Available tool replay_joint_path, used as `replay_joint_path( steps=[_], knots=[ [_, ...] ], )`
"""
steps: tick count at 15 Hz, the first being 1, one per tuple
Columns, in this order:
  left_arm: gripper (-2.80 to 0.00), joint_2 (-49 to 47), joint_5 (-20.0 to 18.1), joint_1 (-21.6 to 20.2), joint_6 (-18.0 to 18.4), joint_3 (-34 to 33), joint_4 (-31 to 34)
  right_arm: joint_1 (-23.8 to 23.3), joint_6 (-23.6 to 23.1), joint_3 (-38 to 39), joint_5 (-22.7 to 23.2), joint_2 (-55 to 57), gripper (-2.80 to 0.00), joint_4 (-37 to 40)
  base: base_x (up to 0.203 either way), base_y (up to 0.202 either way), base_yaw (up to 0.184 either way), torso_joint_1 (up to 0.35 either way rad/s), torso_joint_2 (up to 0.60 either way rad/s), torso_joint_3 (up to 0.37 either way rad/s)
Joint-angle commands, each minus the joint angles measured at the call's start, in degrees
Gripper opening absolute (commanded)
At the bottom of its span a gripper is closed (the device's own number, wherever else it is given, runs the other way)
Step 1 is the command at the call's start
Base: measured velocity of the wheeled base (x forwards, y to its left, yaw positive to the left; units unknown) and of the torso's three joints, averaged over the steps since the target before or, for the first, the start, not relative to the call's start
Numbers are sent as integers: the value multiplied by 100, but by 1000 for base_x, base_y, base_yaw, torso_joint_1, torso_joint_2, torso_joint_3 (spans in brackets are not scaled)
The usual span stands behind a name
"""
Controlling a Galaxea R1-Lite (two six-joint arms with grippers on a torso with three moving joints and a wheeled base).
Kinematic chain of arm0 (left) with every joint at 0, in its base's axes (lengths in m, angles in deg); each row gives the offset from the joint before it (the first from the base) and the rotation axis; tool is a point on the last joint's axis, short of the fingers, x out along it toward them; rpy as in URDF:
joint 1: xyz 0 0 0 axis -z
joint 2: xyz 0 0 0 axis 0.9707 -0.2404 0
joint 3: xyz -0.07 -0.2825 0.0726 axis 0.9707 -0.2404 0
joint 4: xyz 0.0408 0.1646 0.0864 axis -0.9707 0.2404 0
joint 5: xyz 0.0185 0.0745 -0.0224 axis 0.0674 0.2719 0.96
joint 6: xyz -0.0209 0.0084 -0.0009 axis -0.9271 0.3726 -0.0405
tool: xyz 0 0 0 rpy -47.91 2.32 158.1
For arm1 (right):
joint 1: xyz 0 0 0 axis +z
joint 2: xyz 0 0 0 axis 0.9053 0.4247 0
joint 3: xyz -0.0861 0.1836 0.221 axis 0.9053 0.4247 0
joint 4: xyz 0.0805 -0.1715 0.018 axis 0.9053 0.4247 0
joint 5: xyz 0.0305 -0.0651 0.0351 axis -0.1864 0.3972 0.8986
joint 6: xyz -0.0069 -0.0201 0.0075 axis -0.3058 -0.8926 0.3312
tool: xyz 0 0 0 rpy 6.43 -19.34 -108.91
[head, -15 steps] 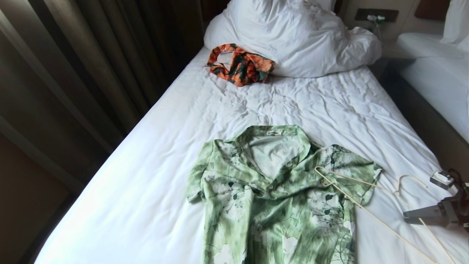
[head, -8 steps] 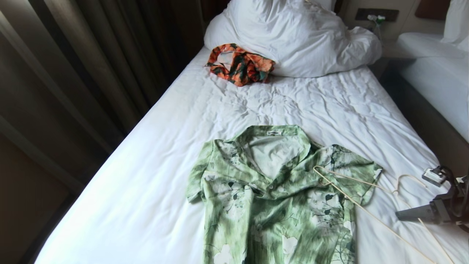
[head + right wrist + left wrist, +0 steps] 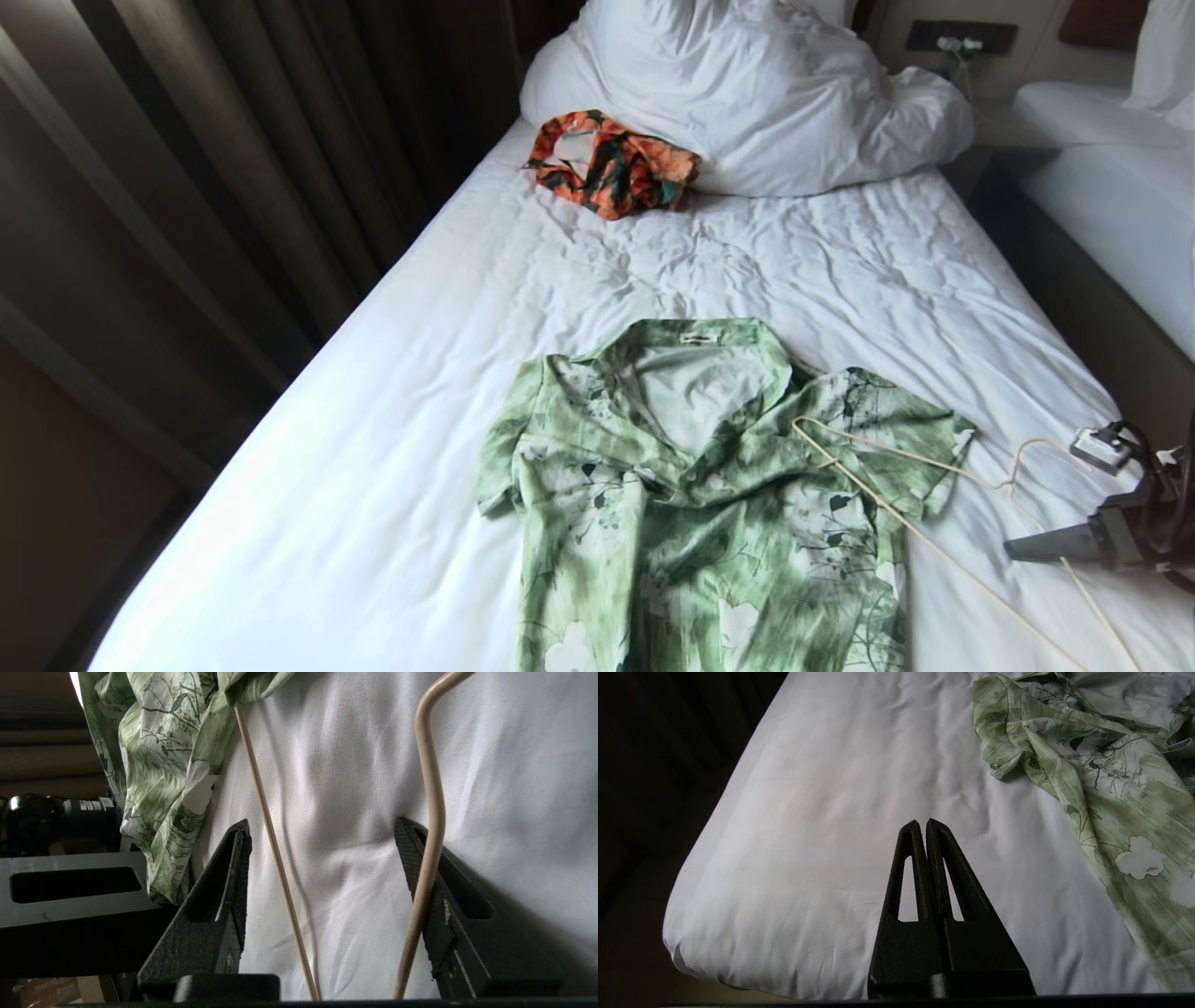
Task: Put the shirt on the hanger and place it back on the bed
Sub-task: Lift the shirt and hanger
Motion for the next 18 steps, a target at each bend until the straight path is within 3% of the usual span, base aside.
replay_joint_path(
  steps=[1, 8, 18],
  knots=[
    [-280, -7, -2, 0, -4, -1, 0, -10, -29, -1, 36, 0, -280, 26, 0, 0, 0, 0, 0, 0],
    [-280, -7, -2, 0, 2, -1, 0, -10, -29, 56, 23, -362, -280, 29, 0, 0, 0, 0, 0, 0],
    [-280, -7, -2, 0, 2, -1, 0, -51, -90, 368, 1, -1918, -280, 44, 0, 0, 0, 0, 0, 0]
  ],
)
